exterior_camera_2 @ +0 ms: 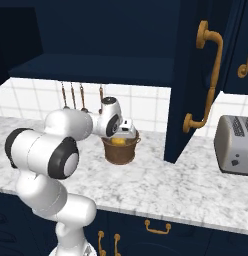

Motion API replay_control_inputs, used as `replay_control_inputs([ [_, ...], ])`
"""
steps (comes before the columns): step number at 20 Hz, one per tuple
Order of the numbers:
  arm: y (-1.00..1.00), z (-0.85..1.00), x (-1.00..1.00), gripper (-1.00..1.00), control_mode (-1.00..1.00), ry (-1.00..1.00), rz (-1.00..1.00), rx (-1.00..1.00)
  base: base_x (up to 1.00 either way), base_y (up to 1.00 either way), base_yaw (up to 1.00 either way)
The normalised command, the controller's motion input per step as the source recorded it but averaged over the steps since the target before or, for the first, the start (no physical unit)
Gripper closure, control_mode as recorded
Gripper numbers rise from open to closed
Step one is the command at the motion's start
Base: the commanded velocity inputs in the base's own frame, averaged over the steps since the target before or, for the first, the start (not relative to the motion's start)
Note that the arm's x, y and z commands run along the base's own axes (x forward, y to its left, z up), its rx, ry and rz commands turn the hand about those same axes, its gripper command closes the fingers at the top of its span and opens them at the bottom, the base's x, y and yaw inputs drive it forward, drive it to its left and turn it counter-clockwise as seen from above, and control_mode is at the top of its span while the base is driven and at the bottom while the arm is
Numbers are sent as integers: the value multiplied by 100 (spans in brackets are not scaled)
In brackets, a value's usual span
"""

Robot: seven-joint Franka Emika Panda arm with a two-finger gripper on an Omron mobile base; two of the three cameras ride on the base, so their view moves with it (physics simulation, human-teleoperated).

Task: Open the cabinet, pick up the bread from the cabinet and place it in the basket. Then move the basket to the dining counter.

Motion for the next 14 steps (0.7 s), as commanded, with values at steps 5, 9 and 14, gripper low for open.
replay_control_inputs([
  [5,0,5,-40,-100,-100,-2,0,3,0,0,0],
  [9,0,0,-23,-100,-100,-1,0,1,0,0,0],
  [14,0,18,-11,-100,-100,-4,0,0,0,0,0],
])
